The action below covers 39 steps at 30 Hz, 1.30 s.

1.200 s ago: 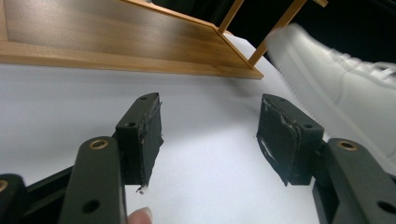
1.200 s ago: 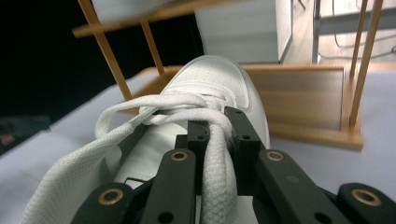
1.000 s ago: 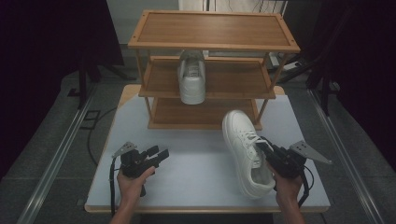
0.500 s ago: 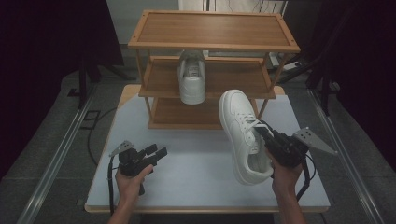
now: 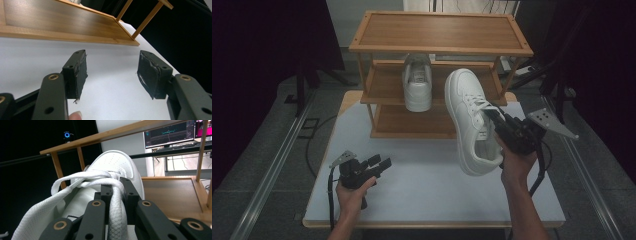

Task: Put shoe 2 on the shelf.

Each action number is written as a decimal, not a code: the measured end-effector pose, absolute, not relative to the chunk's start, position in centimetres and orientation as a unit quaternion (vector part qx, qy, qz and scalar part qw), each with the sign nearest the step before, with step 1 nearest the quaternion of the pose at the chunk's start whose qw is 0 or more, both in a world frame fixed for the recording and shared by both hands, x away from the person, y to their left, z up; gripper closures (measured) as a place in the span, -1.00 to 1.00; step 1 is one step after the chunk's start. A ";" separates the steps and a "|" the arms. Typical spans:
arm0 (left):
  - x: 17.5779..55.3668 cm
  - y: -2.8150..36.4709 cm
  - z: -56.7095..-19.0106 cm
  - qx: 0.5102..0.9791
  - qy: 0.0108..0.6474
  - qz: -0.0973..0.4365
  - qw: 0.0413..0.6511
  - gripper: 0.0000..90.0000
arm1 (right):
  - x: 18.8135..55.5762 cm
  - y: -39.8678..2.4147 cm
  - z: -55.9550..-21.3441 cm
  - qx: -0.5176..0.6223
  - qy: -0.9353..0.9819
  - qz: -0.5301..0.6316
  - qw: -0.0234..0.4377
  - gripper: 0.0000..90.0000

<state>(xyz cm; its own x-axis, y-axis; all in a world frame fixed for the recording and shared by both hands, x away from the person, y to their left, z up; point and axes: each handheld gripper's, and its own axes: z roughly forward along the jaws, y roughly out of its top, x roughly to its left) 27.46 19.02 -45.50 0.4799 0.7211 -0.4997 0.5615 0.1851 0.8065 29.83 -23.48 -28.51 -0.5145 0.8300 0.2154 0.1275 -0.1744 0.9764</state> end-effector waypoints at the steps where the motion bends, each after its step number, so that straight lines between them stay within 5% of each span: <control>1: 27.5 19.1 -45.5 0.635 0.505 0.068 0.581 -0.11 | 30.1 -23.3 -28.2 0.412 0.582 0.646 0.272 0.84; 39: 27.5 20.1 -45.2 0.621 0.511 0.069 0.590 -0.11 | 40.6 -19.1 -27.1 0.475 0.570 0.608 0.283 0.84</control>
<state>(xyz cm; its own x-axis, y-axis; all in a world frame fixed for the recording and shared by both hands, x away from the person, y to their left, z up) 27.45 20.14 -45.20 0.4690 0.7155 -0.5178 0.5535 0.2188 0.8036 40.63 -19.06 -27.11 -0.3884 0.8859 0.2538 0.1968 -0.1893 0.9620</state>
